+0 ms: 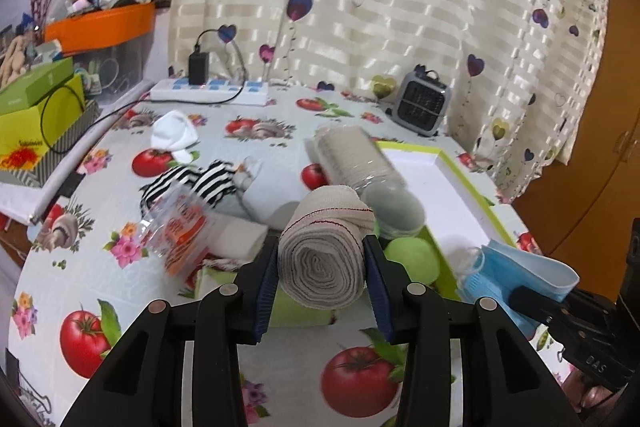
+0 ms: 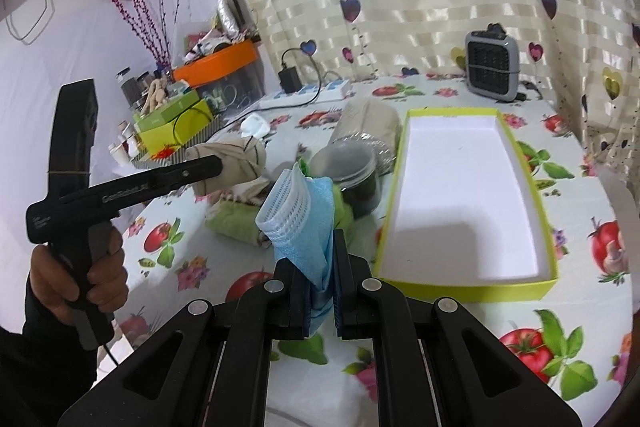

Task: Organize soft objects
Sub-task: 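Carry mask and bandage roll into yellow-green box and open both tools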

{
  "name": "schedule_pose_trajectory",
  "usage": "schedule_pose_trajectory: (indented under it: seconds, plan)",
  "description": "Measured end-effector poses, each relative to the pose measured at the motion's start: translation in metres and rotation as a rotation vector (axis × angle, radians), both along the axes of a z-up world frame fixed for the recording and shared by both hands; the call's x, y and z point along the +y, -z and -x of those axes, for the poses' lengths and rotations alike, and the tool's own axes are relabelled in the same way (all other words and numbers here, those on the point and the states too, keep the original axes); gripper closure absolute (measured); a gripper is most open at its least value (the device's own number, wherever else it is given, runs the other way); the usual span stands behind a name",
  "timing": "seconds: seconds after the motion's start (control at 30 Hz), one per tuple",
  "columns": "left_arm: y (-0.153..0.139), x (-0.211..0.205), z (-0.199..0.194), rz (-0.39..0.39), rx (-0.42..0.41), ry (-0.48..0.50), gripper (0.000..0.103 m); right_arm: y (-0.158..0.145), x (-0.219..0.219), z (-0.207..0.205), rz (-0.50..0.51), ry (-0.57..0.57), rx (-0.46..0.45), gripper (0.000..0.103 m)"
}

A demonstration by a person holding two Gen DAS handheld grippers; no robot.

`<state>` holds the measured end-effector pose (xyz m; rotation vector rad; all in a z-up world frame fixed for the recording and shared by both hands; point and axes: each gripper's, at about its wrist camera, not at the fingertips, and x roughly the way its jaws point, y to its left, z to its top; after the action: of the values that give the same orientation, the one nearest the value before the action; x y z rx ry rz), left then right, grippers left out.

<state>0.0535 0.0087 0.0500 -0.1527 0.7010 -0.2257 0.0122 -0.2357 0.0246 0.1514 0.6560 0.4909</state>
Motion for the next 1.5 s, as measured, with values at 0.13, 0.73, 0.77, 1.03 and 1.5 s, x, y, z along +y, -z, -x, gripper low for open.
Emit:
schedule_pose_trajectory:
  seconds: [0.13, 0.73, 0.77, 1.03, 1.5]
  plan:
    - [-0.012, -0.015, 0.002, 0.009, -0.024, 0.034, 0.063, -0.007, -0.014, -0.002, -0.006, 0.047, -0.024, 0.095]
    - [-0.024, -0.125, -0.020, 0.011, -0.046, 0.242, 0.063, 0.000, -0.080, -0.040, -0.034, 0.229, -0.012, 0.095]
    - [-0.021, -0.130, -0.023, 0.010, -0.035, 0.248, 0.063, 0.002, -0.082, -0.043, -0.035, 0.233, -0.005, 0.095]
    - [0.001, -0.163, -0.050, -0.028, 0.029, 0.286, 0.063, 0.018, -0.095, -0.073, -0.031, 0.262, 0.055, 0.095]
    - [0.021, -0.185, -0.076, -0.017, 0.094, 0.332, 0.062, 0.027, -0.099, -0.077, 0.029, 0.272, 0.089, 0.064]
